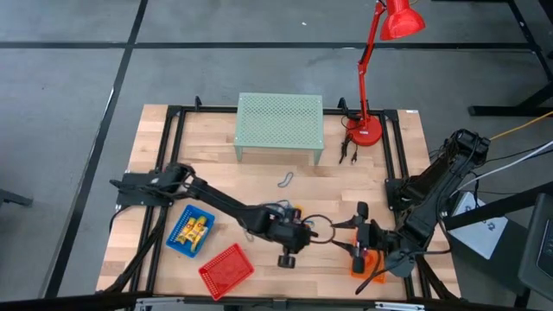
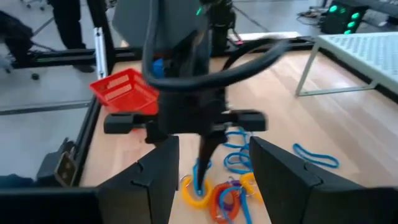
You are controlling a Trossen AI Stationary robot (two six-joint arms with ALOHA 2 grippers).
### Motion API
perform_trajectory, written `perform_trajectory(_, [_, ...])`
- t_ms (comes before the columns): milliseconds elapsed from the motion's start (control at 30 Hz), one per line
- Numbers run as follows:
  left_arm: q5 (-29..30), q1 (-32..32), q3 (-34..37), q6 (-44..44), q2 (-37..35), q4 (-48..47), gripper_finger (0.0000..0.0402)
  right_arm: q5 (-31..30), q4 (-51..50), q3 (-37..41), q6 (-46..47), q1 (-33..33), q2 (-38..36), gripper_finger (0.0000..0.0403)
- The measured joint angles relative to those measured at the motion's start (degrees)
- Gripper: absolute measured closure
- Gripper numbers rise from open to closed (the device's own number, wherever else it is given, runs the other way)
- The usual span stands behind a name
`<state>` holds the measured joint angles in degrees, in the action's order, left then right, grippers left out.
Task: Pick & Place Office Desk Supplies
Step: Put the yellow spring keychain into the orange bin
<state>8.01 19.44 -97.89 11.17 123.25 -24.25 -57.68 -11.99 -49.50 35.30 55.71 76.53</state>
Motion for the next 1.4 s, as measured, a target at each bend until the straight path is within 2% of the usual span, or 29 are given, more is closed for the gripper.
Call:
perform_trajectory(233, [-0.04,-0.17,-8.98,5.9,4.33,-7.37,0.0284,2.31,-1.21,0.0,0.41,1.1,-0.02,0.0207])
perform_trajectory(333, [-0.2,-0.55,-9.11,11.1,5.87,-10.27,0.0284,3.13,-1.86,0.0,1.62,1.71,-0.02,0.0207])
perform_trajectory(533, [-0.65,-0.66,-9.05,14.68,8.11,-10.36,0.0284,2.97,-2.12,0.0,1.75,2.26,0.0,0.0207])
perform_trajectory(867, [-0.52,-0.61,-9.05,15.67,8.41,-14.69,0.0284,2.66,-2.13,0.0,2.19,2.21,0.0,0.0207])
perform_trajectory(1167, [-2.86,-0.63,-9.11,16.1,10.2,-11.55,0.0284,2.66,-2.16,0.0,2.18,2.0,0.0,0.0207])
perform_trajectory(1400, [-3.27,-0.63,-9.31,15.59,11.58,-12.65,0.0287,2.87,-2.18,0.0,2.22,2.0,0.0,0.0207])
